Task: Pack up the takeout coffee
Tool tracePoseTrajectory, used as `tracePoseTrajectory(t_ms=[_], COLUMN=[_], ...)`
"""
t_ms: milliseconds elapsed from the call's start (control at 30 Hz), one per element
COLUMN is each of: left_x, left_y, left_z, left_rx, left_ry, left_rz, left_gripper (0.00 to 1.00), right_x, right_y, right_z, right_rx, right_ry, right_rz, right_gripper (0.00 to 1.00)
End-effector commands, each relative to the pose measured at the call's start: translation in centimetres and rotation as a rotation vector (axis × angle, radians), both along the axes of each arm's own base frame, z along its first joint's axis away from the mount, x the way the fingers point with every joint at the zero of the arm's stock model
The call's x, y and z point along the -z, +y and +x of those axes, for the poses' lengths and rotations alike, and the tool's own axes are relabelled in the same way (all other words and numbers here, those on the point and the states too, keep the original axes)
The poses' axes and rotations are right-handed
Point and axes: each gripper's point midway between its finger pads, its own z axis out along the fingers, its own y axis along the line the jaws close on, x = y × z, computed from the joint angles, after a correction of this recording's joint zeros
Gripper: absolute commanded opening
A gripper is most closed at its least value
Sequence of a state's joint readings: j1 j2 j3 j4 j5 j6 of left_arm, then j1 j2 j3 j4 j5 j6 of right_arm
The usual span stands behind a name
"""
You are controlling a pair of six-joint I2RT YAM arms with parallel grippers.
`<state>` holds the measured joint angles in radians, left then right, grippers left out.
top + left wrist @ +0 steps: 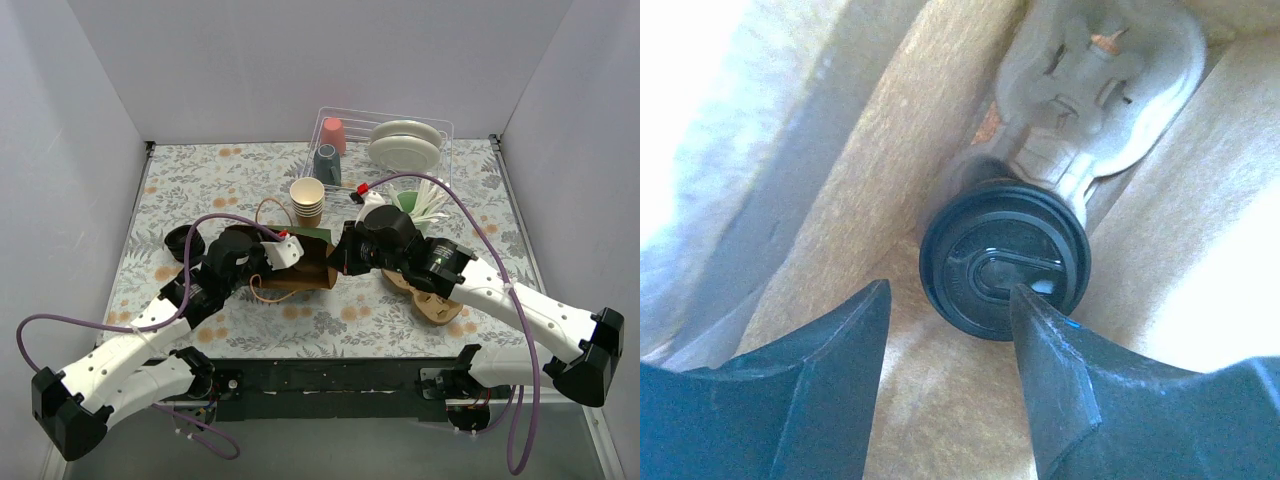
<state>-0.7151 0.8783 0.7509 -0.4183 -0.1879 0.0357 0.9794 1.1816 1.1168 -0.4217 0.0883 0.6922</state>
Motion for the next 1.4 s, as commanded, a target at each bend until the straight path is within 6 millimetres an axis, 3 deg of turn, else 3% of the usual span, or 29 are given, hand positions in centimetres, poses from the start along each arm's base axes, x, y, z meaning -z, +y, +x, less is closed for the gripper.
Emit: tracePoseTrajectory(t_ms=[0,667,1367], left_x=[-2.3,-5.5,-10.3], left_y=[-0.1,-0.1,0.6], left_z=[-0.6,-0.6,1.6], left_rx=[0.011,-0.019,-0.118], left_ry=[-0.009,-0.031,-0.198], left_rz=[-0.062,-0.14,-0.209], left_gripper=[0.51,0.49,0.5], right_x=[-2.2,-2.5,-2.7], right_y=[0.6,0.6,0.0], right_z=[0.4,0.3,0.2], right_rx=[-0.004,-0.033,-0.044], right_ry=[-0.012,0.071,0.175], right_rz=[0.049,0.028,-0.012], right_gripper=[0.01,0.01,0.01])
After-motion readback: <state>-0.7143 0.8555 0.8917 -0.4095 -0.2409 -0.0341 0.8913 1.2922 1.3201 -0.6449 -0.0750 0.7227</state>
